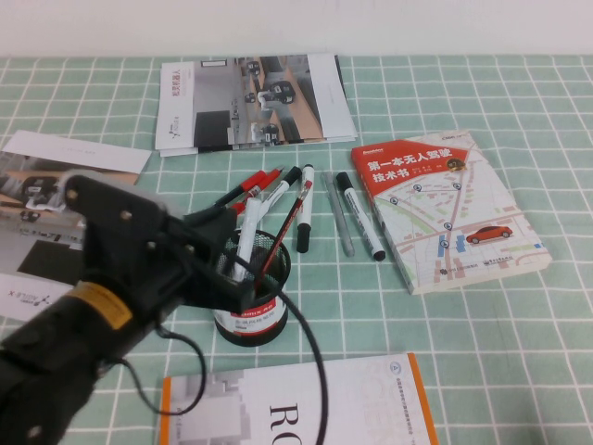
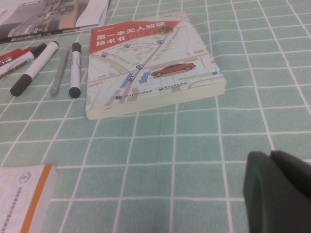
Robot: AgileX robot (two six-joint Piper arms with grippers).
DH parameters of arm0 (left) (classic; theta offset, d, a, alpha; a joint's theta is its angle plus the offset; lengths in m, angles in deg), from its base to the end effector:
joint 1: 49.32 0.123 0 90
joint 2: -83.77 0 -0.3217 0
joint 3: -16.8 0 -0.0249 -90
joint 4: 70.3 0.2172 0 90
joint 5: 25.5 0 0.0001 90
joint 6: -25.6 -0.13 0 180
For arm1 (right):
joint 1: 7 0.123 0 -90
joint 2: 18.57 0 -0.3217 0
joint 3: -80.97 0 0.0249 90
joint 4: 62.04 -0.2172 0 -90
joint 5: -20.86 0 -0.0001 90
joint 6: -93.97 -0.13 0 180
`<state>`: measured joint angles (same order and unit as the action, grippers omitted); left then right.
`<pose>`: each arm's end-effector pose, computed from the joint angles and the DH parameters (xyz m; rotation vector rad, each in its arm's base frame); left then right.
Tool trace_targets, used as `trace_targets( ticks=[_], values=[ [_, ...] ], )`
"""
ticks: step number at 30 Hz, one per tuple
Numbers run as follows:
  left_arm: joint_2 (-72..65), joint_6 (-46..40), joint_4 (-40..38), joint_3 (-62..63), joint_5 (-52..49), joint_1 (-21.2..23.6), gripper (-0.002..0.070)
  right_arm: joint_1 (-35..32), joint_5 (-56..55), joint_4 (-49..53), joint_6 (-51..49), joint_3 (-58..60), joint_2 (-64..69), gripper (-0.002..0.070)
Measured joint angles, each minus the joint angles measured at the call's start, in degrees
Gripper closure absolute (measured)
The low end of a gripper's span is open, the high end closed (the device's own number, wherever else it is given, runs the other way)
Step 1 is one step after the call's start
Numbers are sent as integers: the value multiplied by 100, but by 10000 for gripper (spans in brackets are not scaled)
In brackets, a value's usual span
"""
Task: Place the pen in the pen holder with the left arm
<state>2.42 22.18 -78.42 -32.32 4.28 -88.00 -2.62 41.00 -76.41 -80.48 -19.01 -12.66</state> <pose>0.2089 -0.1556 0.2943 0.4880 1.7175 -0.4732 0.0188 0.0126 0.1617 -0.0022 1.8463 0.2295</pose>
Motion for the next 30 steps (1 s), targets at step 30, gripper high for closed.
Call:
trace_targets(
  ticks=[30],
  values=[
    [2188, -443, 0, -179, -1914, 108, 678, 0, 0, 0, 0, 0, 0, 696]
  ],
)
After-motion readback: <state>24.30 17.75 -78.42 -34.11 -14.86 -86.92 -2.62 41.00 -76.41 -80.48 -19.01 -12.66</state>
